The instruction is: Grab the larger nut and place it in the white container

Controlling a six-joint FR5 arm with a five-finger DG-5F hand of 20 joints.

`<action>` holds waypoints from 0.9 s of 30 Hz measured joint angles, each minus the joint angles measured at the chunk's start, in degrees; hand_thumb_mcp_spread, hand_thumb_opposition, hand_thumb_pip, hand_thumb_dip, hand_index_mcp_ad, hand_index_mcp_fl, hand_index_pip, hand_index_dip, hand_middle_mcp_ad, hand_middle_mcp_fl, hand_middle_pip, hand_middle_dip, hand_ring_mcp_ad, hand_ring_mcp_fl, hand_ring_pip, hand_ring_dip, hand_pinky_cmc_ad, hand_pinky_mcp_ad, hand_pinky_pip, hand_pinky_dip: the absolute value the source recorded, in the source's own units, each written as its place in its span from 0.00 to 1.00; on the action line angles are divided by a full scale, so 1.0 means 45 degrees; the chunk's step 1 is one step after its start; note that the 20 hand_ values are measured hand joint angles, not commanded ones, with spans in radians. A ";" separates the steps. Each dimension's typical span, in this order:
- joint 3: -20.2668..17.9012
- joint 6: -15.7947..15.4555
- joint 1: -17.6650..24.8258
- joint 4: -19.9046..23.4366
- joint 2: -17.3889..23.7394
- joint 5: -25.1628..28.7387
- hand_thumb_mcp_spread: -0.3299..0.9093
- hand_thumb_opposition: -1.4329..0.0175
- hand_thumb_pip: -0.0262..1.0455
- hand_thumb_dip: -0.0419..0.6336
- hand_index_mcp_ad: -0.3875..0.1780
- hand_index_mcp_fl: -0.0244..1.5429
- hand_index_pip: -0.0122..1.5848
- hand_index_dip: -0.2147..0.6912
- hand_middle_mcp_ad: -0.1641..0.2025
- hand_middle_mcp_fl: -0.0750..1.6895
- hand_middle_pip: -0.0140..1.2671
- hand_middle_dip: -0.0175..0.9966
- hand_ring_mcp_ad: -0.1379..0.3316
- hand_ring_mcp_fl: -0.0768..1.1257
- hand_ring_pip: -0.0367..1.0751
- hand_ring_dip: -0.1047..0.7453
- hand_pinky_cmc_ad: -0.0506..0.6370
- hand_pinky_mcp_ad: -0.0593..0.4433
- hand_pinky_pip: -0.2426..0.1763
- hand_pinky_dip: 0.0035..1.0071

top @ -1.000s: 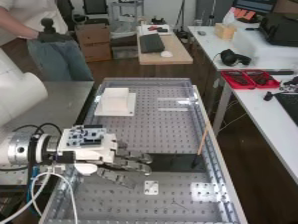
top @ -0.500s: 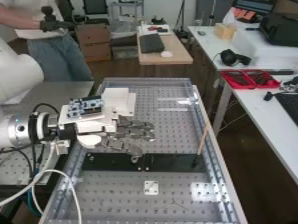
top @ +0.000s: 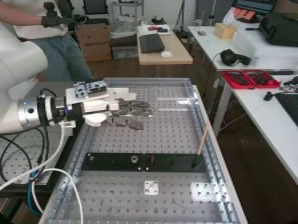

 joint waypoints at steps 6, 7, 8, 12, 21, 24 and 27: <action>0.0003 -0.0122 0.0319 -0.0240 0.0147 -0.0254 0.55 0.35 0.57 0.27 0.39 0.35 0.95 0.39 0.61 0.05 0.12 0.27 0.60 0.06 0.13 0.32 0.61 0.74 0.38 0.42; -0.0025 -0.0091 0.0378 -0.0227 0.0186 -0.0311 0.55 0.35 0.57 0.27 0.39 0.35 0.95 0.39 0.62 0.05 0.12 0.27 0.60 0.06 0.13 0.32 0.61 0.74 0.39 0.41; -0.0061 -0.0040 0.0450 -0.0196 0.0225 -0.0371 0.55 0.35 0.57 0.27 0.39 0.35 0.95 0.39 0.62 0.05 0.12 0.27 0.60 0.06 0.13 0.32 0.61 0.74 0.40 0.40; -0.0151 0.0022 0.0697 -0.0130 0.0314 -0.0539 0.55 0.35 0.57 0.27 0.39 0.34 0.95 0.42 0.61 0.05 0.12 0.27 0.61 0.06 0.13 0.32 0.61 0.74 0.40 0.35; -0.0233 0.0209 0.1110 0.0018 0.0331 -0.0863 0.55 0.34 0.57 0.27 0.39 0.33 0.97 0.45 0.62 0.05 0.12 0.27 0.59 0.06 0.13 0.32 0.61 0.73 0.40 0.34; -0.0253 0.0340 0.1276 0.0096 0.0323 -0.0922 0.55 0.34 0.57 0.27 0.39 0.33 0.97 0.44 0.63 0.05 0.12 0.27 0.59 0.06 0.13 0.32 0.61 0.74 0.40 0.33; -0.0248 0.0489 0.1520 0.0149 0.0305 -0.0957 0.55 0.34 0.57 0.27 0.39 0.33 0.97 0.45 0.63 0.05 0.12 0.27 0.58 0.06 0.13 0.32 0.61 0.74 0.40 0.33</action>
